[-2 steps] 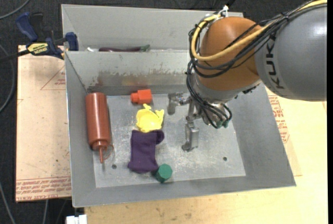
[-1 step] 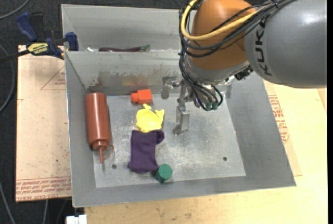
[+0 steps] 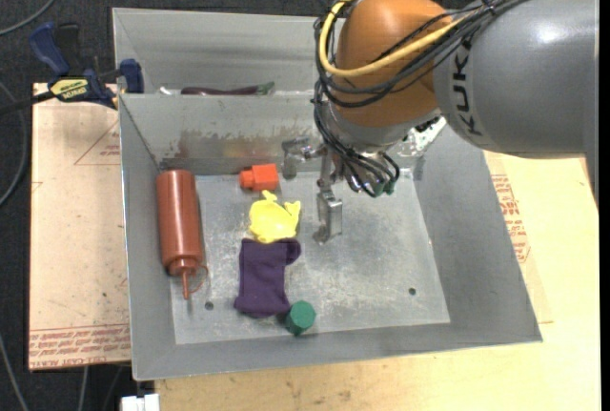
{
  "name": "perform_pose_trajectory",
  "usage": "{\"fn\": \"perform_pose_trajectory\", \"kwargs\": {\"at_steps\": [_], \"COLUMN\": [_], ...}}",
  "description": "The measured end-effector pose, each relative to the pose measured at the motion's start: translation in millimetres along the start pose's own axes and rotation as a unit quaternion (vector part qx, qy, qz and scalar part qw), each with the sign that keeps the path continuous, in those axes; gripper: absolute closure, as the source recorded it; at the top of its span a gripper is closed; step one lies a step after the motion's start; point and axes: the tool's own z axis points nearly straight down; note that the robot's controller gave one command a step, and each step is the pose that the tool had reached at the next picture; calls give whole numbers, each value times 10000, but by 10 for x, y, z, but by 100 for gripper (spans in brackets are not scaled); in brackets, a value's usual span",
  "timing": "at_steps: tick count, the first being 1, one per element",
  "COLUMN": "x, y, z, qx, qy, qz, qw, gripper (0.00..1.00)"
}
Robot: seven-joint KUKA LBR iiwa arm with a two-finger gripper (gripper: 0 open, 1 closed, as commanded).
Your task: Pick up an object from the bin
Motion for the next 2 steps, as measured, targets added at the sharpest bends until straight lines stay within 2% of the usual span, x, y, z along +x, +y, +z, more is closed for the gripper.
{"fn": "perform_pose_trajectory", "kwargs": {"at_steps": [1,2], "x": [55,8], "y": [215,188], "z": [415,692], "qx": [-28,-36], "qy": [16,49], "qz": [163,491], "qw": [9999,9988], "gripper": [0,0]}}
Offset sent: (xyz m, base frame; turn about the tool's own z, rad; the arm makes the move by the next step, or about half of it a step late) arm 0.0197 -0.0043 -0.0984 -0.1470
